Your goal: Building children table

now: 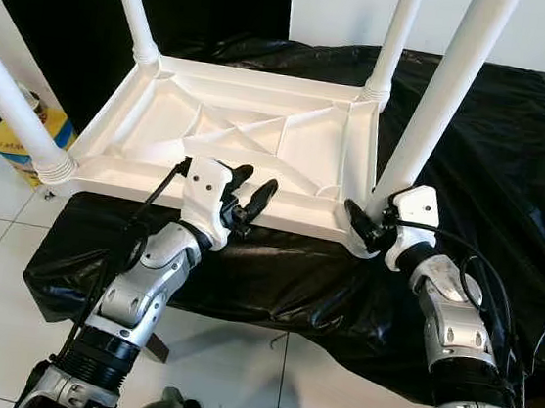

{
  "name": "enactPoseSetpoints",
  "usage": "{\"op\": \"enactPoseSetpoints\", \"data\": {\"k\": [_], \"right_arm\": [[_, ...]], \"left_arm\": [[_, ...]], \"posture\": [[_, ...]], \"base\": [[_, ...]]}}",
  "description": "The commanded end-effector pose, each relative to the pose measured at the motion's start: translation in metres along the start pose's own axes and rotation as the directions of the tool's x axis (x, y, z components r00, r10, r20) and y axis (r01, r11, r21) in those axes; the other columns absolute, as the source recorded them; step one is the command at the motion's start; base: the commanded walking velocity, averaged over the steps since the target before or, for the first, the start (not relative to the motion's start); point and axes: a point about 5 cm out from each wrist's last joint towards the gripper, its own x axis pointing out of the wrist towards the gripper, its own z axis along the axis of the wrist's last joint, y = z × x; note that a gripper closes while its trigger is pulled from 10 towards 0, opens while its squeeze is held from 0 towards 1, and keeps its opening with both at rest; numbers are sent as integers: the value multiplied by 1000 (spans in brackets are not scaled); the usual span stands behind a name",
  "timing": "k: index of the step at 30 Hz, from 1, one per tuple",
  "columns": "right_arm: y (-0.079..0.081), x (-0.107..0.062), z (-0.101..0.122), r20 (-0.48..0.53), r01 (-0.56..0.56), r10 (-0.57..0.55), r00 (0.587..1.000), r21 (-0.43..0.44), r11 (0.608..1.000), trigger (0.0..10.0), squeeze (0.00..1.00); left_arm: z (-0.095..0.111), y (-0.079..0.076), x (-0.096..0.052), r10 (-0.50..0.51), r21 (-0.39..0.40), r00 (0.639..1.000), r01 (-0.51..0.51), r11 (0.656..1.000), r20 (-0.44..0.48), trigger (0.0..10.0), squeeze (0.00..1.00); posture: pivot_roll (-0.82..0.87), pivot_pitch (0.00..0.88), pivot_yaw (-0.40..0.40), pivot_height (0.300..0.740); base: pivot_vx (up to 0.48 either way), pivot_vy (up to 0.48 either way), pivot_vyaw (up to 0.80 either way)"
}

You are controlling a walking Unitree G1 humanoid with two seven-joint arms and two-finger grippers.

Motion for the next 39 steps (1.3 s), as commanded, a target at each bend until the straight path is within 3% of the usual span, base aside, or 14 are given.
{"op": "enactPoseSetpoints", "data": {"k": [1,2,3,8,15,20,21,28,30,31,35,39], "right_arm": [[5,-1,-10,-46,-26,26,999,-4,1000,0,0],[4,-2,-11,-49,-13,14,999,10,1000,0,0],[4,-2,-12,-51,1,0,999,18,1000,10000,0],[10,-2,-15,-60,136,-131,990,80,988,10000,0],[19,0,-20,-94,268,-259,961,93,959,10000,0],[26,-1,-21,-124,431,-416,901,127,894,10000,0],[31,-1,-21,-134,506,-490,861,128,853,10000,0],[43,-1,-21,-167,613,-591,789,138,778,10000,0],[52,0,-20,-183,687,-664,725,131,715,10000,0],[58,2,-19,-189,697,-672,716,134,705,10000,0],[65,6,-13,-163,659,-639,752,161,735,10000,0],[63,4,-12,-158,660,-641,751,160,734,10000,0]], "left_arm": [[-2,-3,-1,-36,-7,999,36,999,-8,10000,0],[-2,-3,-1,-35,-5,999,35,999,-8,10000,0],[-1,-3,0,-35,-4,999,35,999,-7,10000,0],[0,-4,1,-38,-4,999,38,999,-1,10000,0],[0,-5,2,-42,-6,999,42,999,0,10000,0],[0,-4,1,-37,-7,999,37,999,0,10000,0],[0,-3,0,-34,-7,999,34,999,0,10000,0],[0,-3,0,-32,-8,999,32,999,0,10000,0],[0,-3,-1,-31,-9,1000,31,999,-1,10000,0],[0,-3,-1,-32,-10,1000,32,999,-1,10000,0],[-1,-5,-1,-36,-13,999,36,999,-3,10000,0],[-1,-6,-1,-38,-14,999,38,999,-3,10000,0]], "posture": [[59,92,16,740],[57,89,15,740],[56,89,15,740],[47,86,17,740],[42,89,12,740],[44,90,8,740],[46,91,7,740],[47,97,9,740],[47,98,11,740],[47,100,12,740],[42,106,15,740],[43,108,14,740]], "base": [[0,0,0],[0,0,0],[0,0,0],[0,0,0],[0,0,0],[0,0,0],[0,0,0],[0,0,0],[0,0,0],[0,0,0],[0,0,0],[0,0,0]]}}
